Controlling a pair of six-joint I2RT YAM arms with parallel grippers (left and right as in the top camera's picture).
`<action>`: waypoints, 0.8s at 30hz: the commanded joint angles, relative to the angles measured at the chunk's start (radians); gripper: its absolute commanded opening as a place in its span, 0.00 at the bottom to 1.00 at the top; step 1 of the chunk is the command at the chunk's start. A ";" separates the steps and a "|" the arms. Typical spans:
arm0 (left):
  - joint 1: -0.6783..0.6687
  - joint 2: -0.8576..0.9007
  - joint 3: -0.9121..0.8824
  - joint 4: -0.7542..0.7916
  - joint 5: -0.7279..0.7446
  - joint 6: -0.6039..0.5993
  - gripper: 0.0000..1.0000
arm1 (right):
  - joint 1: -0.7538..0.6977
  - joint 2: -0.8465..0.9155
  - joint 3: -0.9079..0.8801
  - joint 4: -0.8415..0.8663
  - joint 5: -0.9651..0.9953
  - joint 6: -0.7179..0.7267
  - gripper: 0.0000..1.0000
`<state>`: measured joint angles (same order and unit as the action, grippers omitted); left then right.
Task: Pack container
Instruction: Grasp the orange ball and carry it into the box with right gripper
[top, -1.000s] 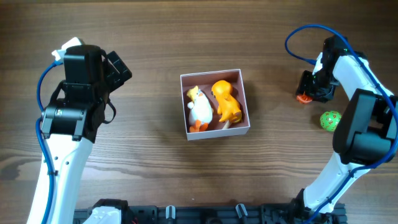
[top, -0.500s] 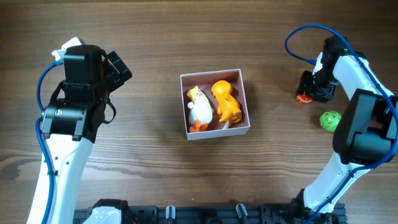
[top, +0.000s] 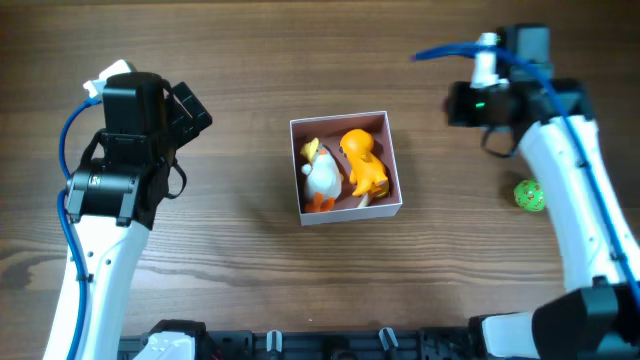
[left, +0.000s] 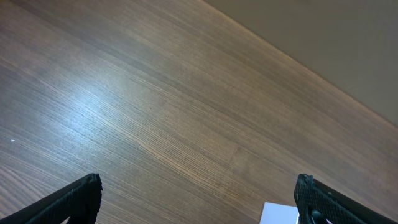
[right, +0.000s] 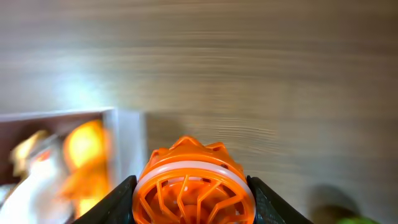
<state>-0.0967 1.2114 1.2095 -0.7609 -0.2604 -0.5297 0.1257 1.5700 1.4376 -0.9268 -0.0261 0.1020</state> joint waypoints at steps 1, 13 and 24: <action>0.005 -0.011 0.008 0.000 0.009 -0.010 1.00 | 0.171 -0.006 0.017 0.014 -0.009 -0.021 0.34; 0.005 -0.011 0.008 0.000 0.009 -0.010 1.00 | 0.547 0.077 0.015 0.266 0.015 0.018 0.35; 0.005 -0.011 0.008 0.000 0.009 -0.010 1.00 | 0.549 0.322 0.015 0.336 0.091 0.034 0.35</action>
<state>-0.0967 1.2114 1.2095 -0.7609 -0.2604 -0.5297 0.6754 1.8599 1.4387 -0.6006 0.0223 0.1078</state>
